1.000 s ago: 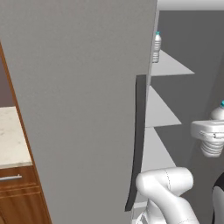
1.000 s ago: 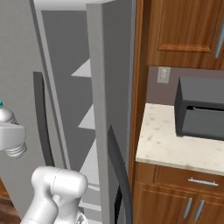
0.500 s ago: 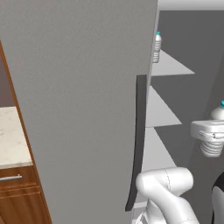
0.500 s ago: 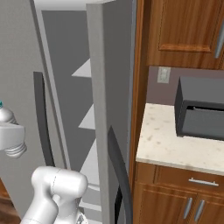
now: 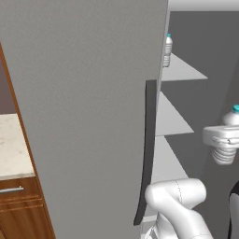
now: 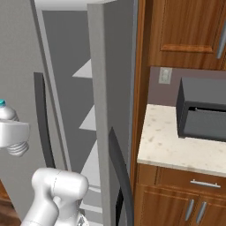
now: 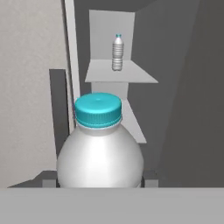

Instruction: Take the bottled waters from the counter and place them in the freezer to freeze. Close the freezer door after placing the bottles.

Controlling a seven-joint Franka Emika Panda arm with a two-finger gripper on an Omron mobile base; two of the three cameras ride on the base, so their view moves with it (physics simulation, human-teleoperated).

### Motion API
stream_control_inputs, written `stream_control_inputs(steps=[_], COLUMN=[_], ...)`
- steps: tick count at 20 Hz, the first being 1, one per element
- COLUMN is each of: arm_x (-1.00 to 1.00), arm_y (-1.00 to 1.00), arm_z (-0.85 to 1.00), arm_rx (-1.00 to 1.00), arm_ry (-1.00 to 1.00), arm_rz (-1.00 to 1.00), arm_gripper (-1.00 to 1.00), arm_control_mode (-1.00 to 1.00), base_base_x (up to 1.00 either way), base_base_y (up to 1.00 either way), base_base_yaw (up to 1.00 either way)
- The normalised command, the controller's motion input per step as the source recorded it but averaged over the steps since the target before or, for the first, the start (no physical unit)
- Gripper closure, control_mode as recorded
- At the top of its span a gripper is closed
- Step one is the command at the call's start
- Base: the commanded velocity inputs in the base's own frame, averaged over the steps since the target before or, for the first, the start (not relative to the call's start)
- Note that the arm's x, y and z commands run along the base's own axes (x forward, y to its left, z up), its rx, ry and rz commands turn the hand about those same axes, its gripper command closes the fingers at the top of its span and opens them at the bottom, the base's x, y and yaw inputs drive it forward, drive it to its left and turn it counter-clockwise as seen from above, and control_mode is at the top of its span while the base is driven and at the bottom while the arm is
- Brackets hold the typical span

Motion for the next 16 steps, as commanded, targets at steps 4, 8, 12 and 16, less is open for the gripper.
stream_control_inputs(steps=[4, 8, 12, 16], arm_x=[0.28, 0.18, 0.32, 0.32], arm_y=[-0.11, -0.02, -0.12, -0.33], arm_z=[0.01, 0.00, 0.00, 0.20], arm_rx=[0.00, 0.00, 0.00, 0.00], arm_ry=[0.00, -0.03, -0.14, -0.22], arm_rz=[0.16, 0.09, 0.00, -0.06], arm_gripper=[1.00, 1.00, 1.00, 1.00], arm_control_mode=[-1.00, -1.00, -1.00, -1.00], base_base_x=[0.00, 0.00, 0.00, 0.00], base_base_y=[0.00, 0.00, 0.00, 0.00], base_base_yaw=[0.00, 0.00, 0.00, 0.00])
